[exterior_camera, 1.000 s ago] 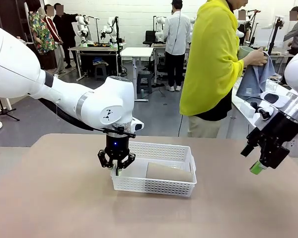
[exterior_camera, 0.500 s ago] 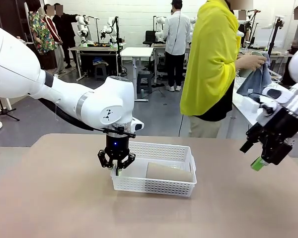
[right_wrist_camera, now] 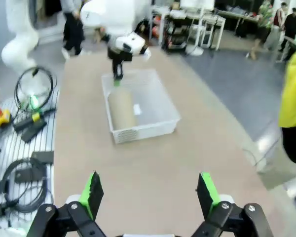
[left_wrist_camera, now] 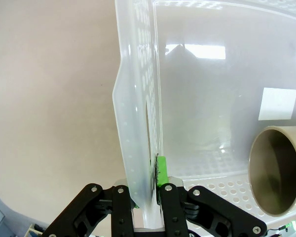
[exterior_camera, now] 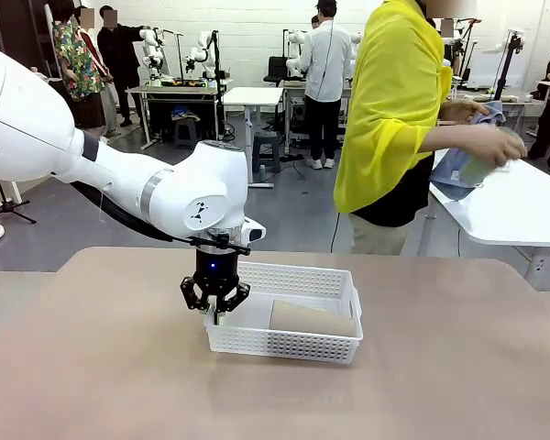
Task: Clean and organize the cups into the basket.
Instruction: Pick up the Organizing basket and move it to the center of the table, then pick up the Reusable plastic cup from the right side of the table and place it inside the Organizing basket, then pick up the Reusable plastic cup from the right side of the table and stack it inside the Organizing basket in the center of the table.
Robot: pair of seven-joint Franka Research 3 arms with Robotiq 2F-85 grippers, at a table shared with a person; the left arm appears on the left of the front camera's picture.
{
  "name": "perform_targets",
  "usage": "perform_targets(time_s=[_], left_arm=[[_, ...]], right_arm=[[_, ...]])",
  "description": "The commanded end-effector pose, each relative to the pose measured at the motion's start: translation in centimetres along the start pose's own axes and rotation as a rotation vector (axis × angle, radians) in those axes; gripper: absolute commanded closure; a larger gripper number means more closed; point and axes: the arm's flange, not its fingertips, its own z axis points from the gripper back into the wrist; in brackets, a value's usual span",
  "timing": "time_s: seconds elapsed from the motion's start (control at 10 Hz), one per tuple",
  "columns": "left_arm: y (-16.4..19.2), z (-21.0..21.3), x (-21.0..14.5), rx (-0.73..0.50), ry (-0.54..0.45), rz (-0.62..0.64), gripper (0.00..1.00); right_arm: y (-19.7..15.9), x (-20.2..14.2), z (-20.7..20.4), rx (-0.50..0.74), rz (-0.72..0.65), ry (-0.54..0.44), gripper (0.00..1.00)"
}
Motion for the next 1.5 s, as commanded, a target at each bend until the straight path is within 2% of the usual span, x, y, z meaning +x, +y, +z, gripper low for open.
perform_targets(time_s=[0.0,0.2,0.3,1.4], left_arm=[[0.1,-0.1,0.1,0.008,-0.007,-0.014,0.97],[0.1,-0.1,0.1,0.008,-0.007,-0.014,0.97],[0.1,-0.1,0.1,0.008,-0.007,-0.014,0.97],[0.1,-0.1,0.1,0.008,-0.007,-0.014,0.97]], right_arm=[[-1.6,-3.5,2.0,0.068,0.001,-0.148,0.0],[-1.9,-6.0,4.6,0.084,0.013,-0.209,0.0],[-0.1,-4.2,3.3,0.009,-0.017,-0.136,0.0],[-0.1,-4.2,3.3,0.009,-0.017,-0.136,0.0]])
